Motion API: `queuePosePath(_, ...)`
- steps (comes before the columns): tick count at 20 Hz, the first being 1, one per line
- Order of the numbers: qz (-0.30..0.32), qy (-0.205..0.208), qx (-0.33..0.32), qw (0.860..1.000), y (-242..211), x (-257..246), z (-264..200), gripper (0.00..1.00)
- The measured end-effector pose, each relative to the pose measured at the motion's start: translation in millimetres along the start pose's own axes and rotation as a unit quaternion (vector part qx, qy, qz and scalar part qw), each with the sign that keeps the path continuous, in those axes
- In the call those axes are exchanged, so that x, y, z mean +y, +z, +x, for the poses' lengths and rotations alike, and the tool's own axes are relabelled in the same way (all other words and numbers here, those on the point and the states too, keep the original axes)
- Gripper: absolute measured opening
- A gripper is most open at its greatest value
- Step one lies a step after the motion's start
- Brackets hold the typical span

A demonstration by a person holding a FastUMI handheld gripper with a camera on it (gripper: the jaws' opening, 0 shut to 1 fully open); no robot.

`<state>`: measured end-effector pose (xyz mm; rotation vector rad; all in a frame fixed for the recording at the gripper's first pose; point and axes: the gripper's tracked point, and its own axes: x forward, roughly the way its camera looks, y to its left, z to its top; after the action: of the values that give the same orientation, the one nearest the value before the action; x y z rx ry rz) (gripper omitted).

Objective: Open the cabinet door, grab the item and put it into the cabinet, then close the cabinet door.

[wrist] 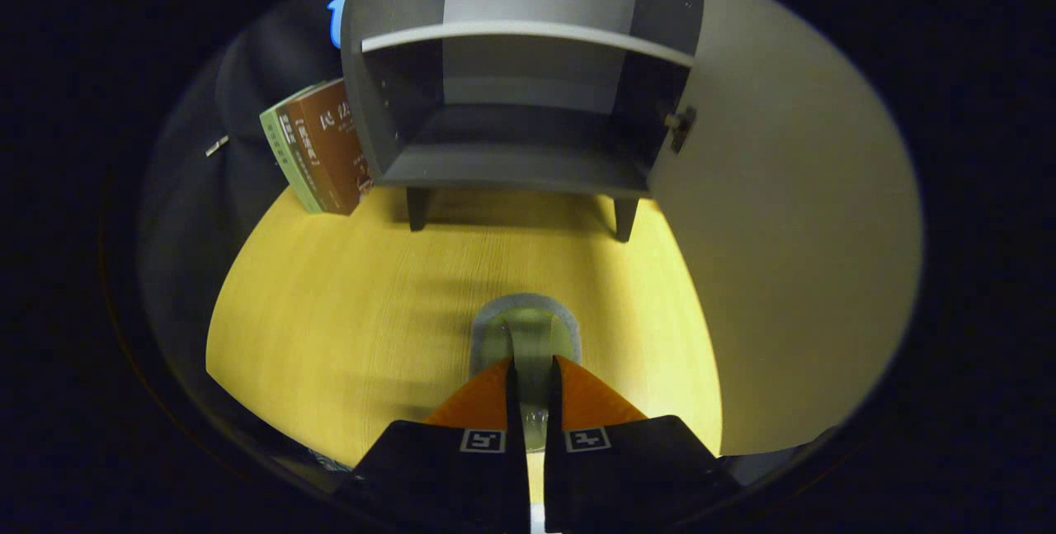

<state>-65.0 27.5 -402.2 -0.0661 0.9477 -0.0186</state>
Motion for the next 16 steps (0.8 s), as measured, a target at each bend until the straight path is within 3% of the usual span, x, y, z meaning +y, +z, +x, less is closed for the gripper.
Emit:
queuePosePath(6,0.012,0.006,-0.100,0.995,91,-4,-48,0.11)
queuePosePath(11,0.004,0.010,-0.199,0.980,196,-10,-73,0.11)
queuePosePath(16,-0.001,0.028,-0.262,0.965,291,0,-69,0.11)
